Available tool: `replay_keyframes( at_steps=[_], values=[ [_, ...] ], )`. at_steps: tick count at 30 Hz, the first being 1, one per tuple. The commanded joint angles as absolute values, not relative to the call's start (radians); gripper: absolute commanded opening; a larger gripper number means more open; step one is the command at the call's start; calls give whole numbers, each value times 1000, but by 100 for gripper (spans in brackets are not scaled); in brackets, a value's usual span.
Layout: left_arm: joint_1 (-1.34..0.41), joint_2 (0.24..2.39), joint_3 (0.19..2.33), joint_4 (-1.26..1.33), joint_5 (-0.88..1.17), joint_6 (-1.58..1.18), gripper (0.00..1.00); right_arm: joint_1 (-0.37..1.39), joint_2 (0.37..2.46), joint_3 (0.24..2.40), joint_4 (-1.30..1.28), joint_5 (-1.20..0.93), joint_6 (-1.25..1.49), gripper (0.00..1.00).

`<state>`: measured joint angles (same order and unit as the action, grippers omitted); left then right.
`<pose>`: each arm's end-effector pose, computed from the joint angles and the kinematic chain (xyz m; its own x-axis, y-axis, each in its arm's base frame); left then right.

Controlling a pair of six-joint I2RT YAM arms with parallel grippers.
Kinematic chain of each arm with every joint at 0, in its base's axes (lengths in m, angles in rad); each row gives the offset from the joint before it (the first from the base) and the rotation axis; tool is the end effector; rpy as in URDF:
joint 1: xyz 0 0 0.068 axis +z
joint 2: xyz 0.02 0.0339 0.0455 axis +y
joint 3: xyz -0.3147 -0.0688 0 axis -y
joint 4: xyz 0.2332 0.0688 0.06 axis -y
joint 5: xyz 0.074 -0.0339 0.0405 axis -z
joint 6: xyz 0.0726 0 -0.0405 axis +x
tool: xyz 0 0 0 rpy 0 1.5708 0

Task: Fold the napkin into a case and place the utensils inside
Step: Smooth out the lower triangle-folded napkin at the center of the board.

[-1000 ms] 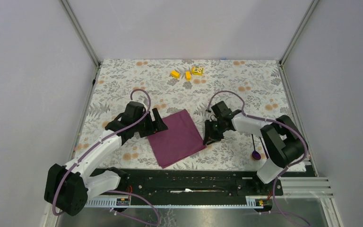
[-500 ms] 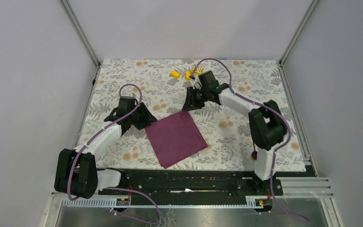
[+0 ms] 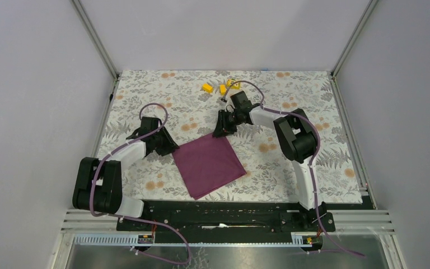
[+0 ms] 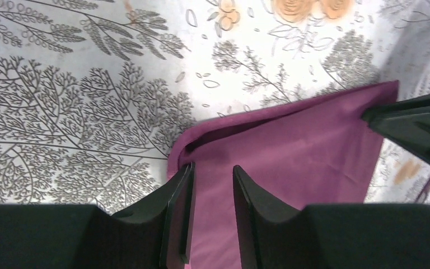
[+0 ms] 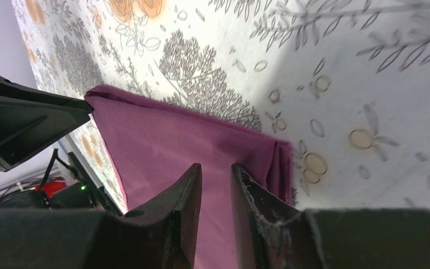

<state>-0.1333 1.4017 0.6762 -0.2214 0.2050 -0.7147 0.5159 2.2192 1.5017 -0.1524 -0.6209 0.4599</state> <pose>0.2618 -0.0500 0.1961 -0.7701 -0.5441 -0.3330 -0.3399 0.7917 -0.5077 0.4237 0.2888 0.1545 -0.9187 -0.1060 -0.3805 -0.3569 0.6355 0.6847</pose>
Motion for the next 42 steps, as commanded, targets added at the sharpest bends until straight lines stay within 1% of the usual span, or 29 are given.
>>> replay_keyframes(
  at_steps=[1,2,4,5,7,9,11,13,15,18,21,24,27,28,31,33,36,39,40,42],
  values=[
    [-118,1443,677,-175,129,-681,35,498,2250,1572,-236,-532,330,35],
    [-119,1446,680,-172,134,-683,35,499,2239,1571,-261,-519,315,37],
    [-122,1441,687,-174,152,-683,35,504,2163,1544,-299,-499,309,45],
    [-126,1430,688,-179,156,-683,36,508,2115,1527,-317,-492,309,51],
    [-131,1396,693,-198,163,-684,37,518,2015,1468,-335,-507,312,58],
    [-135,1349,699,-225,179,-686,42,531,1928,1392,-340,-551,325,62],
    [-143,1312,706,-248,197,-686,48,540,1865,1304,-335,-611,342,63],
    [-154,1281,713,-268,205,-685,52,550,1819,1206,-308,-662,375,61],
    [-158,1256,717,-281,223,-686,55,552,1774,1116,-278,-686,394,58],
    [-159,1235,718,-285,263,-690,59,551,1729,1018,-252,-663,406,48],
    [-166,1232,717,-282,293,-696,62,546,1733,953,-234,-621,406,42],
    [-172,1229,714,-276,318,-699,64,522,1745,904,-229,-507,407,38],
    [-180,1212,706,-275,326,-700,66,493,1742,888,-279,-322,379,39],
    [-182,1203,696,-270,340,-708,67,481,1758,914,-326,-193,346,42],
    [-190,1197,678,-249,356,-725,68,481,1772,965,-363,-64,324,48],
    [-195,1194,675,-244,357,-730,68,482,1761,1004,-378,-27,313,52],
    [-195,1188,680,-252,356,-725,69,483,1740,1068,-419,-12,279,57],
    [-196,1172,696,-280,331,-712,72,508,1683,1113,-474,-84,252,63],
    [-195,1165,700,-288,320,-707,73,537,1648,1118,-487,-98,243,66],
    [-195,1150,704,-301,293,-702,76,633,1581,1121,-499,-96,192,78]
  ],
)
